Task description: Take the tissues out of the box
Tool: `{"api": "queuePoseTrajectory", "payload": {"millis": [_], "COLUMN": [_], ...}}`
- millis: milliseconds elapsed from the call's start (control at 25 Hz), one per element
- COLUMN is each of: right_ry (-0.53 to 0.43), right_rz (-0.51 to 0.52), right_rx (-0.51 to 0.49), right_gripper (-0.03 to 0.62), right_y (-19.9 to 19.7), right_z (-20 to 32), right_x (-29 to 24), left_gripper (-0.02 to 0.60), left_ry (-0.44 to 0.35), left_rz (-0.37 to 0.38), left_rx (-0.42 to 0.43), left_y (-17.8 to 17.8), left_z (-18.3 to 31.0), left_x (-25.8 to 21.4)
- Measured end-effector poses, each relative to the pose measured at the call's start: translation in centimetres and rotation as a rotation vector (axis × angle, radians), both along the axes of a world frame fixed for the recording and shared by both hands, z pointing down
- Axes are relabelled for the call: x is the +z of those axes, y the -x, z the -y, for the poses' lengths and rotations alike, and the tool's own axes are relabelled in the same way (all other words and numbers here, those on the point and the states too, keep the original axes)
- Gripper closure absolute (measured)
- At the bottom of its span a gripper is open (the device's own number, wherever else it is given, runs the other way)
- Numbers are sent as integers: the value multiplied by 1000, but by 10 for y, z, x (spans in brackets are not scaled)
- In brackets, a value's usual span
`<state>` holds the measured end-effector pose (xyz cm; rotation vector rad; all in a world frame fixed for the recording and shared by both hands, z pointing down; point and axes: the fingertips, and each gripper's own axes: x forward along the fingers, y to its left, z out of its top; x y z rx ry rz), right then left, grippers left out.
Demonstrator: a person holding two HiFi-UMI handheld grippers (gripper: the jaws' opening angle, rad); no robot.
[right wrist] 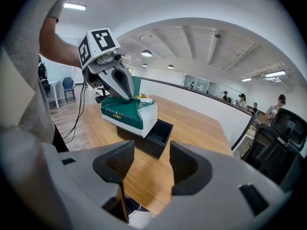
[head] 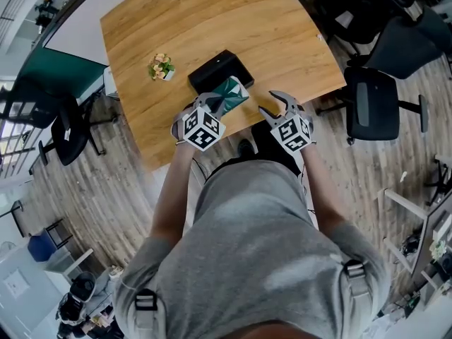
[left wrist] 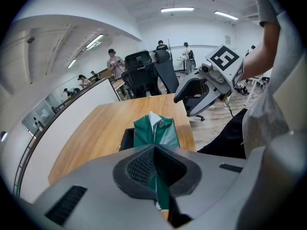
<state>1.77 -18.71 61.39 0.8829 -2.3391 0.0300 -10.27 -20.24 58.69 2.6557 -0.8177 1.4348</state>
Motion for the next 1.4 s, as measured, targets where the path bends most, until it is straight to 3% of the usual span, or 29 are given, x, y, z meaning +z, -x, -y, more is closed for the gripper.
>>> {"api": "queuePoseTrajectory", "payload": {"millis": [640, 1400], "right_ry": [-71, -61], "right_rz": [26, 35], "right_rx": [20, 57], "right_gripper": [365, 372], "right_y": [-6, -6], "right_z": [-26, -41], "right_x": [-20, -25], "left_gripper": [561, 561], "left_ry": [-2, -21], "left_rz": [-63, -68], "left_rx": [-11, -2], "left_y": [-10, -14], "left_z": [-28, -45], "left_x": [-8, -13]}}
